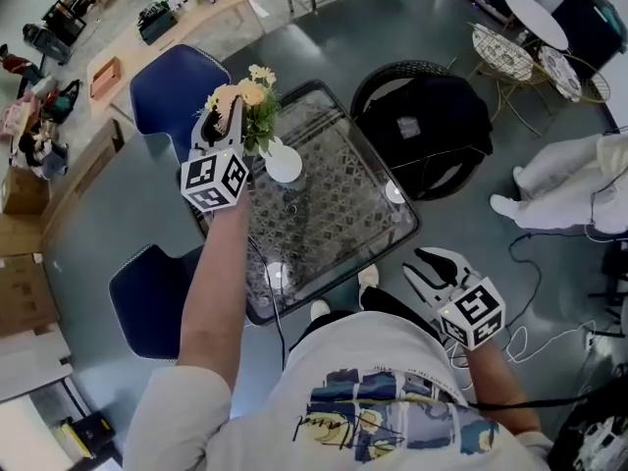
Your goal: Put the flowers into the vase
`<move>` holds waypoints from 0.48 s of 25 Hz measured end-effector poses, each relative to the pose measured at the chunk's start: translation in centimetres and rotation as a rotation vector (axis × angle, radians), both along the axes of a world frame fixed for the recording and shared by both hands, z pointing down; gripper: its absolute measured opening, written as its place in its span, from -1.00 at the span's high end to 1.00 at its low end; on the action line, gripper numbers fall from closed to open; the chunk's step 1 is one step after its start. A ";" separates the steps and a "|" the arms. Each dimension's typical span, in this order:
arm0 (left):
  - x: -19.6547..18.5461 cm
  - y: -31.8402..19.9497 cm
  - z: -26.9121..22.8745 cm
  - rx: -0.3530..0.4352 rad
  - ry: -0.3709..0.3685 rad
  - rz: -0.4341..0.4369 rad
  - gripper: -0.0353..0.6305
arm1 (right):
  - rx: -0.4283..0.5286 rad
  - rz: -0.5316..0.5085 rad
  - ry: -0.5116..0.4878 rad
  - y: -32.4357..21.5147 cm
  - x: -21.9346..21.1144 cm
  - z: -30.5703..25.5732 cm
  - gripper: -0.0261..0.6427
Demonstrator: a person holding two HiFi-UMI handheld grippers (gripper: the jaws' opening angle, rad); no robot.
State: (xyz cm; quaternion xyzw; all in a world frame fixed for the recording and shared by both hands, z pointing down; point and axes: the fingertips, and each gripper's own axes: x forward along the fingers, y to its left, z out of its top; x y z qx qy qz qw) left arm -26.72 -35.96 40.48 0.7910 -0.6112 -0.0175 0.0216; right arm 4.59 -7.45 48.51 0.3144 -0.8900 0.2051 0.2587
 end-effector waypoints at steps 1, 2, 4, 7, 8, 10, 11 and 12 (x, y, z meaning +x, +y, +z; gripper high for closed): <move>0.1 0.1 0.6 -0.004 0.009 0.000 0.49 | 0.000 0.001 -0.002 0.0 0.1 0.1 0.54; 0.2 0.3 1.1 -0.012 0.016 0.002 0.48 | -0.001 0.000 -0.005 0.0 0.0 0.1 0.54; 0.5 0.6 2.4 -0.039 0.016 0.010 0.36 | -0.002 -0.007 -0.010 0.0 -0.2 0.2 0.54; 0.9 1.3 4.3 -0.089 0.010 0.019 0.23 | -0.001 -0.021 -0.015 -0.1 -0.3 0.3 0.54; 1.1 1.5 4.8 -0.105 0.007 0.021 0.19 | 0.000 -0.026 -0.018 -0.2 -0.2 0.2 0.54; 1.4 1.8 5.4 -0.128 -0.003 0.025 0.12 | 0.003 -0.037 -0.027 -0.6 0.0 0.1 0.54; 1.5 1.9 5.5 -0.136 -0.007 0.027 0.07 | 0.005 -0.043 -0.032 -0.9 0.0 0.0 0.54; 1.6 2.0 5.5 -0.142 -0.011 0.028 0.04 | 0.005 -0.050 -0.037 -1.1 0.1 -0.1 0.54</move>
